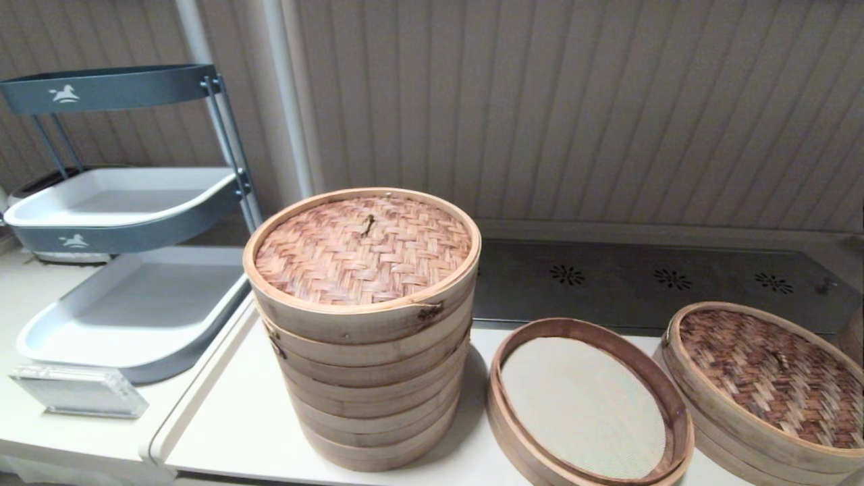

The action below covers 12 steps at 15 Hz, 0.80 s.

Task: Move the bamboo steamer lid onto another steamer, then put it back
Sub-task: Pick up the steamer

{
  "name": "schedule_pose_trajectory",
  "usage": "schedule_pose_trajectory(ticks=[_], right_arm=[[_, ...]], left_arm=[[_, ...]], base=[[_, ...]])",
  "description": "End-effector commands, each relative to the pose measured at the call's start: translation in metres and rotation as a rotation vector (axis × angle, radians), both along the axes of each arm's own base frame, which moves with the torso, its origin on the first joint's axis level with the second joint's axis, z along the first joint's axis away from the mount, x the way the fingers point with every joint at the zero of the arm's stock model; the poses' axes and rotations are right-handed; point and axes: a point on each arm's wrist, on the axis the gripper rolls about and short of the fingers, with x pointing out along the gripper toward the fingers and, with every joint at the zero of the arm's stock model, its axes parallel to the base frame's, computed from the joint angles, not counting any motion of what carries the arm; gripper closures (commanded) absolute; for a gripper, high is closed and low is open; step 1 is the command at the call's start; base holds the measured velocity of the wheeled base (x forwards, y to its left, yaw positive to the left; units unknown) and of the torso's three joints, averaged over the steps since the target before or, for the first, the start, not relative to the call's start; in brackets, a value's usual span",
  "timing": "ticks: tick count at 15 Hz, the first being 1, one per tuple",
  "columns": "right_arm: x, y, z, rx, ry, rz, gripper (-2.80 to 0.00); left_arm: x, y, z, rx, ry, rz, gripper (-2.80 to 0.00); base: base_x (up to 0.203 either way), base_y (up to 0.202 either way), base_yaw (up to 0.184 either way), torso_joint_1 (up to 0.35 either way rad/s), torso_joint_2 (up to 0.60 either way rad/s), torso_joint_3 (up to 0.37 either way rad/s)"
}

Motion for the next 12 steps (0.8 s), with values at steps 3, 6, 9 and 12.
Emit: schedule_pose_trajectory(ticks=[3,6,9,12], right_arm=[[-0.015,-0.002,-0.014,-0.007,-0.055,-0.071,0.0],[-0.012,-0.002,-0.014,0.015,-0.106,-0.086,0.0],[-0.012,-0.002,-0.015,0.046,-0.1,-0.105,0.0],[-0.012,-0.002,-0.015,0.048,-0.099,-0.105,0.0]], left_arm=[[0.002,0.0,-0.007,0.0,0.022,-0.002,0.0],[0.002,0.0,-0.007,0.0,0.022,0.0,0.0],[0.002,0.0,-0.007,0.0,0.022,-0.001,0.0],[0.002,0.0,-0.007,0.0,0.022,-0.002,0.0]], base=[[0.0,0.0,0.0,0.0,0.0,0.0],[0.0,0.0,0.0,0.0,0.0,0.0],[0.0,0.0,0.0,0.0,0.0,0.0],[0.0,0.0,0.0,0.0,0.0,0.0]])
